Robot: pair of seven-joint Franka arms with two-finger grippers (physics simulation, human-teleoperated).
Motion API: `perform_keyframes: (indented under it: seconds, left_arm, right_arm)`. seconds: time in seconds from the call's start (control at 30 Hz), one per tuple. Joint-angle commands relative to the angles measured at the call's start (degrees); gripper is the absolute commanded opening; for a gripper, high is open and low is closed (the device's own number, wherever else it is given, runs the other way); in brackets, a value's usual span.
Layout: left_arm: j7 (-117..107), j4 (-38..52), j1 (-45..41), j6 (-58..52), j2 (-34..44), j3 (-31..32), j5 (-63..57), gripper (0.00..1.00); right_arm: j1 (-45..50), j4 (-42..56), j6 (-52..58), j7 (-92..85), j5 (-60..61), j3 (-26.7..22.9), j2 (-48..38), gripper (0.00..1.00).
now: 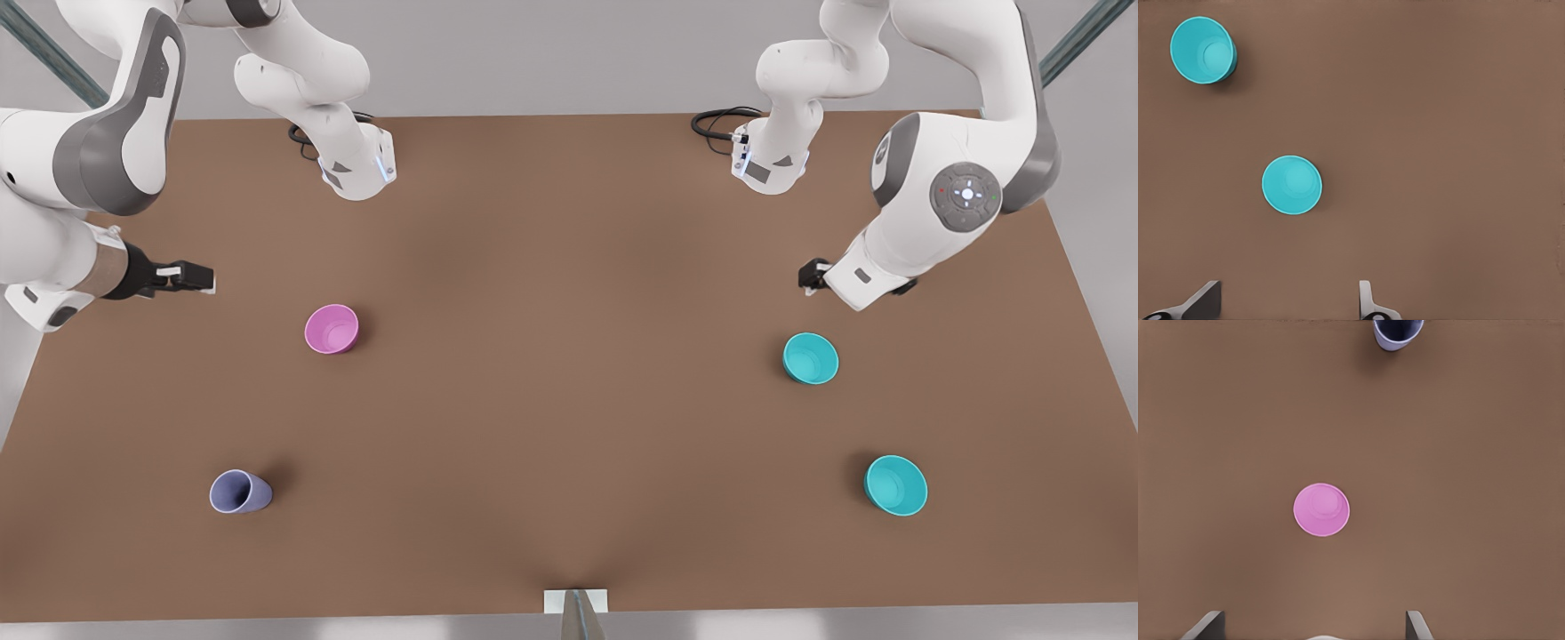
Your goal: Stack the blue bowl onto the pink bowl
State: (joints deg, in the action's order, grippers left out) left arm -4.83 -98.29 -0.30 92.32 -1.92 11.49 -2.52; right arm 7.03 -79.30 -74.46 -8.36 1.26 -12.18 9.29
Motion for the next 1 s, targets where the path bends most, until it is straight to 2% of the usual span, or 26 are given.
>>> perform_keyframes:
  seconds: [0.0,0.13,0.17,0.2,0.3,0.4,0.53,0.63,0.97]
  left_arm:
    - [-1.8,0.0,6.9,2.7,0.0,0.1,-0.1,1.00]
    - [-1.8,0.0,7.2,2.7,0.0,0.1,-0.1,1.00]
    - [-1.8,0.0,7.2,2.7,0.0,0.1,-0.1,1.00]
    - [-1.8,0.0,7.2,2.6,-0.1,0.1,-0.1,1.00]
    - [-1.8,0.3,7.2,0.2,-1.8,0.1,-0.1,1.00]
    - [-1.8,0.9,7.7,0.2,-3.0,-0.1,-0.1,1.00]
    - [-1.7,0.9,7.8,0.2,-3.1,-0.1,-0.1,1.00]
    - [-1.7,5.6,7.7,-5.4,-5.9,-0.1,0.0,1.00]
    - [-1.8,5.6,7.7,-6.9,-6.5,-0.1,0.0,1.00]
  right_arm:
    - [0.0,0.0,-1.2,-4.5,0.1,0.0,-0.1,1.00]
    - [0.7,-0.5,2.6,-3.4,-0.3,0.2,0.9,1.00]
    - [0.2,-2.9,1.9,-3.3,-1.4,-0.1,3.4,1.00]
    - [-0.6,-5.7,-2.3,-3.3,-1.5,-0.2,4.7,1.00]
    - [-3.9,-25.0,-22.0,-3.4,-0.6,-0.3,1.8,1.00]
    - [-4.2,-33.0,-33.3,-4.1,5.6,-0.4,2.2,1.00]
    - [-3.9,-43.5,-50.2,-4.1,5.9,-0.1,2.5,1.00]
    - [-4.0,-43.6,-53.3,-4.0,8.0,-0.1,5.4,1.00]
    - [-4.0,-52.1,-58.2,-4.2,10.3,0.0,8.2,1.00]
